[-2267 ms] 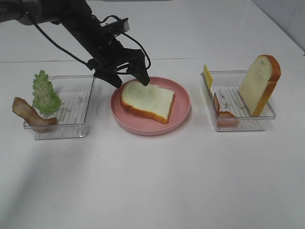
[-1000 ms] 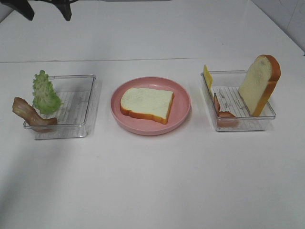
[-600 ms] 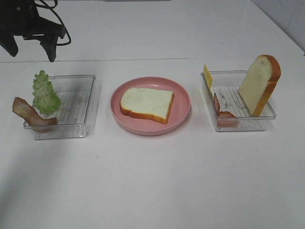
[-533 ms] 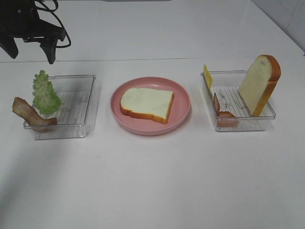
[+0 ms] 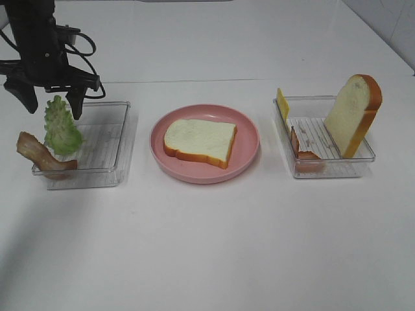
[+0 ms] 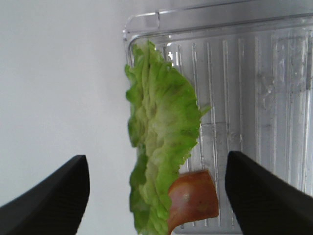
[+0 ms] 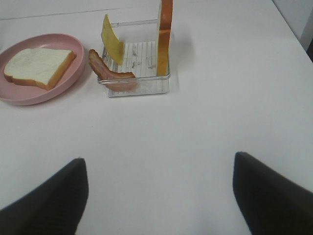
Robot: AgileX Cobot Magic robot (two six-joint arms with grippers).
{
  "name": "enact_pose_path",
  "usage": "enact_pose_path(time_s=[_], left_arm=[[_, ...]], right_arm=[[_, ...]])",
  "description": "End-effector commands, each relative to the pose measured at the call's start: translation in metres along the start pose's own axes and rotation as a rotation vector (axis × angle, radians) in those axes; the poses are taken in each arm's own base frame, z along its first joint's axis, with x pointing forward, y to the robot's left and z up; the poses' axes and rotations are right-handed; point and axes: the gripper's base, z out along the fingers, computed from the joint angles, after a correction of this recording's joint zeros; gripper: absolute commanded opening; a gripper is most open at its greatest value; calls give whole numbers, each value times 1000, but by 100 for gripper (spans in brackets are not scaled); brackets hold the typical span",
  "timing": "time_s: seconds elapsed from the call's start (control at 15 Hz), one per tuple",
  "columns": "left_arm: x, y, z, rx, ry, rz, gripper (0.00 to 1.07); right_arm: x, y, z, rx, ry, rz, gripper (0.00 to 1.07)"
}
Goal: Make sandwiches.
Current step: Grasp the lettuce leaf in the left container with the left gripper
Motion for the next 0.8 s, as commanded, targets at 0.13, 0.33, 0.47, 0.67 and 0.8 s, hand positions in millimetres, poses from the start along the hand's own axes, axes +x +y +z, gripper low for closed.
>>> enact_pose_path(time_s=[0.13,0.33,0.47,0.67,0.8], left_arm=[[1,0,10,-9,22,-6,62],[1,0,11,-10,17,-5,42],[0,1,11,-17,4,-1,27],[0,1,11,-17,5,1,0],[1,1,10,-20,17,3,0]], right_arm=[[1,0,-1,3,-14,10,76],[1,0,-1,3,-14,10,76],[1,0,-1,3,-14,10,76],[1,0,-1,3,-14,10,76],[1,0,-1,3,-14,10,76]])
